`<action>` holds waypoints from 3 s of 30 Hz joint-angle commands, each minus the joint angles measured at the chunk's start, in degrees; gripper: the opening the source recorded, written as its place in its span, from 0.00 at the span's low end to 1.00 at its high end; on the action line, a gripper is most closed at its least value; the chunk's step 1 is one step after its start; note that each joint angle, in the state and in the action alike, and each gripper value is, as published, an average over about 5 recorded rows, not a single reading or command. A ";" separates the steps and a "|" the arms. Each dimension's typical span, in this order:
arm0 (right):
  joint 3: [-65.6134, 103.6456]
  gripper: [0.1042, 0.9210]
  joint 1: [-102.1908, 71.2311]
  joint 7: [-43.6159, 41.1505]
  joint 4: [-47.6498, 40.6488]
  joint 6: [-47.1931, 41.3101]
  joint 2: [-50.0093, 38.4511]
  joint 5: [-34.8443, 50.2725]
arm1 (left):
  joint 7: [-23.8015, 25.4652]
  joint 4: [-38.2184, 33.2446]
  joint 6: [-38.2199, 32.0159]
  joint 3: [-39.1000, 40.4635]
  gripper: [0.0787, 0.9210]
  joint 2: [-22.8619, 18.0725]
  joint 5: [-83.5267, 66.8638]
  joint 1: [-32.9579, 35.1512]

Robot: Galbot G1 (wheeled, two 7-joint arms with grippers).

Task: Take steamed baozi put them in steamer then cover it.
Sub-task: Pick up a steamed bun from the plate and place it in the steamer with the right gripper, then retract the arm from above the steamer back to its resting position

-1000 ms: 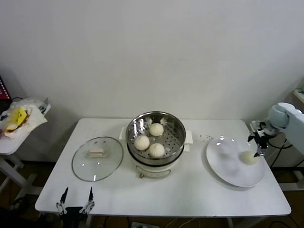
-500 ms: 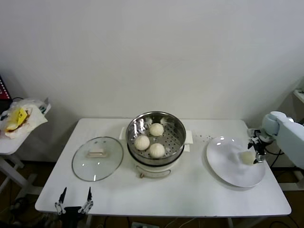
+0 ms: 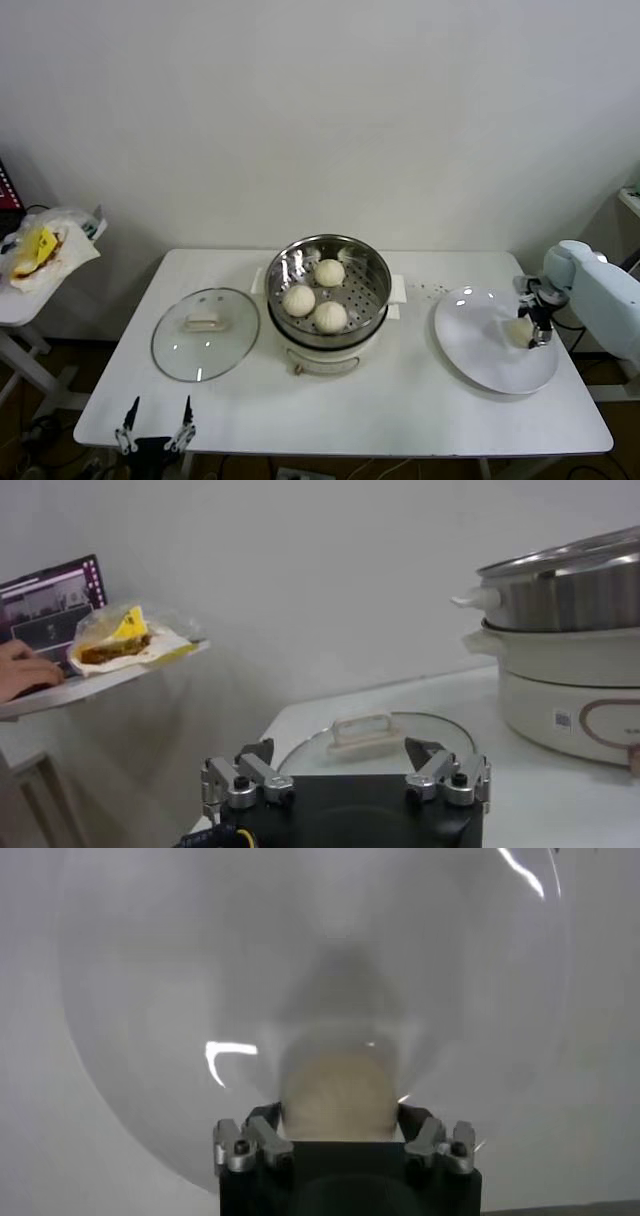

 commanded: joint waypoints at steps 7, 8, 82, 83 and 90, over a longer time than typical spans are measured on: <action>-5.63 0.70 4.81 -0.09 2.81 -2.43 -0.94 7.21 | -0.17 -0.29 0.09 0.45 0.88 -0.07 0.68 0.23; -7.68 0.70 6.66 -0.06 3.84 -3.31 -1.24 10.00 | -0.16 -0.38 0.16 0.57 0.88 -0.07 0.82 0.23; -56.48 0.88 38.96 17.25 29.87 -25.04 23.31 67.69 | 0.97 -2.14 -1.78 5.01 0.88 1.14 1.25 0.53; -56.33 0.88 39.52 16.74 30.17 -24.90 22.90 67.68 | 0.97 -2.16 -1.77 5.03 0.88 1.14 1.29 0.50; -55.49 0.88 44.51 12.42 33.35 -23.46 17.81 67.29 | 0.93 -2.26 -1.63 5.07 0.88 1.19 1.40 0.12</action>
